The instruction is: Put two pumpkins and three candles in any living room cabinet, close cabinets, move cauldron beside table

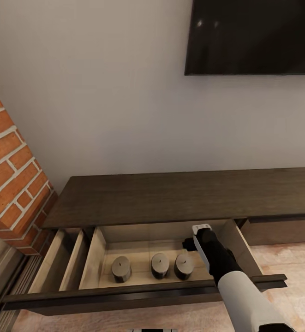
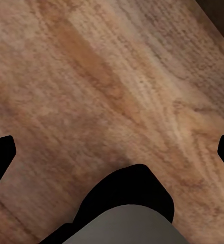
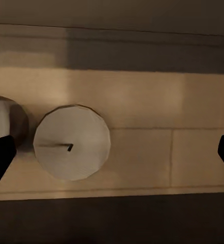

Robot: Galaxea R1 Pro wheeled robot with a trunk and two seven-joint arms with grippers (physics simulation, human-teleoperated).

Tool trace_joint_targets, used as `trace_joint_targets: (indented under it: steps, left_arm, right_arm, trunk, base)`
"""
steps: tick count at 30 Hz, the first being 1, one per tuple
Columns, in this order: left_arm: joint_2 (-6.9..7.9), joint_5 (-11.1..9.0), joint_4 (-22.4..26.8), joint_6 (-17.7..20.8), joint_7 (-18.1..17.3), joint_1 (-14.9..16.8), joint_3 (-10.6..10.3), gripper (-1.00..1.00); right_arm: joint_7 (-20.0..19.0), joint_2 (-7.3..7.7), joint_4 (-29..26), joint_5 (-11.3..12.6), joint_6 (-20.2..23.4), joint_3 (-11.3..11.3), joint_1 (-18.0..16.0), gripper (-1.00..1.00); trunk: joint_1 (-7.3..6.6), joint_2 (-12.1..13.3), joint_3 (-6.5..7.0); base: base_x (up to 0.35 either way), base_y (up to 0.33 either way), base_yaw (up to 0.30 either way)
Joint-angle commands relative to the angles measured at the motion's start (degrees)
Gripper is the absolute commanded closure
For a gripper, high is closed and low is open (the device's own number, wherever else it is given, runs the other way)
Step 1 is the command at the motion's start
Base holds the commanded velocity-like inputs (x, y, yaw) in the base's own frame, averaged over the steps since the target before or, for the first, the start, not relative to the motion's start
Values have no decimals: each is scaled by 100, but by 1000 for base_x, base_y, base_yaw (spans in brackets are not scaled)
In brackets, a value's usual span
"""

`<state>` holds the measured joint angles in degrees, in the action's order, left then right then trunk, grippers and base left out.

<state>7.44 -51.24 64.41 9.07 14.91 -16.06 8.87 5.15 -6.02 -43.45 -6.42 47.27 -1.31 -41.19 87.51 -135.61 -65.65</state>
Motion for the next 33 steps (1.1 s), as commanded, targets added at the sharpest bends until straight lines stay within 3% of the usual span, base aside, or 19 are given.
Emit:
trace_joint_targets:
  steps: [1, 8, 21, 22, 27, 33]
  left_arm:
    - [2, -44, 15, 24, 30, -2, 1, -100]
    - [-3, -44, 11, 24, 30, -2, 1, -100]
    - [0, -44, 10, 24, 30, -2, 1, -100]
    - [1, -44, 10, 24, 30, -2, 1, -100]
    - [2, -44, 10, 24, 30, 3, 1, -100]
    - [1, -37, 9, 24, 30, 3, 1, -100]
  right_arm:
    - [-17, 1, -234, -37, 47, -13, 84, -100]
    - [-29, 4, -927, -27, 413, -16, 350, -100]
    - [-37, 6, -1440, -26, 593, -10, 426, -100]
    - [-59, 12, -1820, -23, 718, -10, 456, -100]
    - [-323, 24, -2714, -31, 942, -10, 704, -100]
    - [-633, 30, -4108, -50, 1070, -13, 1412, -100]
  trunk:
    - [-1, -2, -4]
    - [-1, -2, -4]
    - [-1, -2, -4]
    - [-1, -2, -4]
    - [-1, -2, -4]
    - [-1, -2, -4]
  base:
    - [0, 0, 0]
    - [-3, 0, 0]
    - [-86, 0, 0]
    - [-10, 0, 0]
    - [-5, 0, 0]
    - [-1, 0, 0]
